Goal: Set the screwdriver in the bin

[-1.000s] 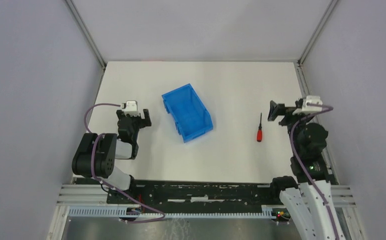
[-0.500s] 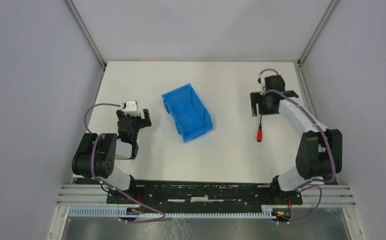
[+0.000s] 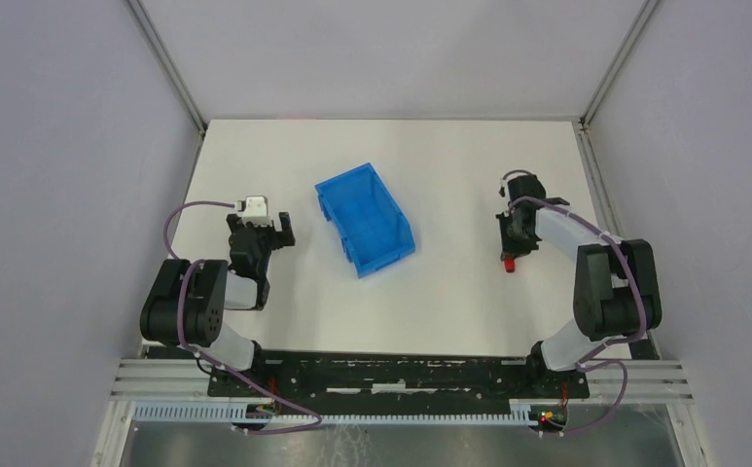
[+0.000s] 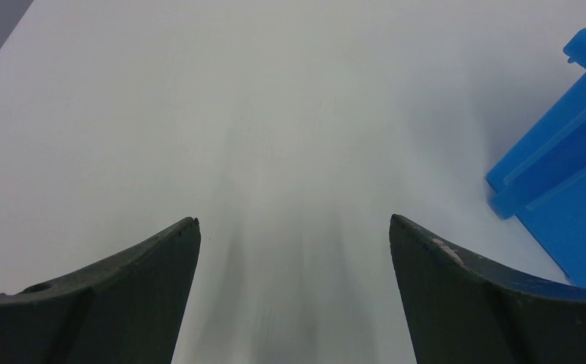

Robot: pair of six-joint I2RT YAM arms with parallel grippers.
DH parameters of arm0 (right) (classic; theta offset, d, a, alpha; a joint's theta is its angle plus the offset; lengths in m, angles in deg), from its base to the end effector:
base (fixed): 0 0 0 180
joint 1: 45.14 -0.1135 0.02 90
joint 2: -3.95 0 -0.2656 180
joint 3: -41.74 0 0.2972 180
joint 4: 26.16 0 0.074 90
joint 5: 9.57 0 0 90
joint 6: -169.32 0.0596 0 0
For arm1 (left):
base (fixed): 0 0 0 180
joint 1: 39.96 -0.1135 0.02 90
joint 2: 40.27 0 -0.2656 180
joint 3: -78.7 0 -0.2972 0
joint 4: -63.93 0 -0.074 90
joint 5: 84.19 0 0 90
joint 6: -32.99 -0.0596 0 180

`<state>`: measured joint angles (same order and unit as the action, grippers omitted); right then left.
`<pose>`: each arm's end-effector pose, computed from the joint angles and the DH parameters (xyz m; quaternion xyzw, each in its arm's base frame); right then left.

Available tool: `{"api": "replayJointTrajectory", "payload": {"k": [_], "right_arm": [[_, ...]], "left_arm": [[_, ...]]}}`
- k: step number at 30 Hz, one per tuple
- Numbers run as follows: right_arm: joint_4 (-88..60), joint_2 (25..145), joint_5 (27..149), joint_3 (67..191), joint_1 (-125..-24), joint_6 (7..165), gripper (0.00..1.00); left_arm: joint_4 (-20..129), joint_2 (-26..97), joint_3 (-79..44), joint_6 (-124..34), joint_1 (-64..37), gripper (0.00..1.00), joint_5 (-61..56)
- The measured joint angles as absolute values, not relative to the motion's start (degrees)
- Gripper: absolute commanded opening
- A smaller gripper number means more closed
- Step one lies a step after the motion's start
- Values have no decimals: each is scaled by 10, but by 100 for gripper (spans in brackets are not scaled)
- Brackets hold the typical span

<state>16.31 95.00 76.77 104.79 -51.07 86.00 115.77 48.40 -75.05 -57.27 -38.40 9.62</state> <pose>0.3305 0.0305 0.1137 0.0119 0.9850 -0.0127 0.1720 0.2826 -0.0037 0.0911 -0.0090 0.7691 0.0183 0.6388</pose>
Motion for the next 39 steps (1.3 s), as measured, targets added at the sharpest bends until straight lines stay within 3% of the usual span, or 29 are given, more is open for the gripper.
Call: {"api": "replayJointTrajectory", "payload": {"k": [3, 8, 15, 24, 28, 36, 37, 39], "right_arm": [[228, 953, 767, 1115, -510, 850, 0], [342, 951, 758, 1339, -510, 835, 0], [382, 916, 760, 1444, -535, 867, 0], [368, 1099, 752, 1641, -863, 911, 0], [354, 1141, 743, 1636, -919, 910, 0], [261, 1200, 718, 1508, -926, 892, 0], [249, 1214, 716, 1499, -926, 890, 1], [226, 1237, 713, 1483, -928, 888, 12]], "left_arm": [[1158, 484, -750, -573, -384, 100, 96], [1158, 484, -750, -573, -384, 100, 96], [1158, 484, -750, -573, -384, 100, 96], [1158, 484, -750, -573, -384, 100, 96], [1158, 484, -750, -573, -384, 100, 96], [1158, 484, -750, -573, -384, 100, 96], [1158, 484, -750, -573, -384, 100, 96], [1158, 484, -750, -573, -384, 100, 96]]}}
